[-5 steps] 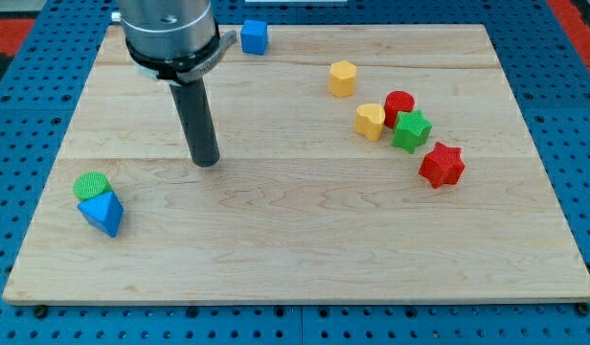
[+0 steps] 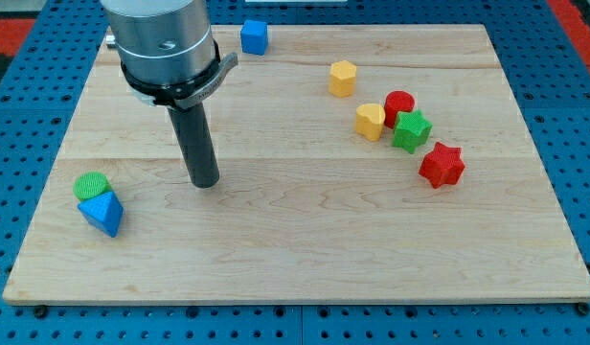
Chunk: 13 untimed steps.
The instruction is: Move your arm towards the red star
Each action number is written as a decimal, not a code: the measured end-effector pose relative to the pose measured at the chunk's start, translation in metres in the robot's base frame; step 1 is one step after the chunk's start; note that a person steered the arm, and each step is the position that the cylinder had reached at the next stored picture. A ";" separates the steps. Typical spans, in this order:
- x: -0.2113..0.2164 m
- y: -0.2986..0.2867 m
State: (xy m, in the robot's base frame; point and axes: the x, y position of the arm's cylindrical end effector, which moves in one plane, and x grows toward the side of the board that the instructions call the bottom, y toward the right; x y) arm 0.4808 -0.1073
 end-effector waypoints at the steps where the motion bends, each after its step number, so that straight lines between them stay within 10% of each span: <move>1: 0.006 0.000; 7: 0.047 0.142; 9: 0.027 0.321; 13: -0.005 0.339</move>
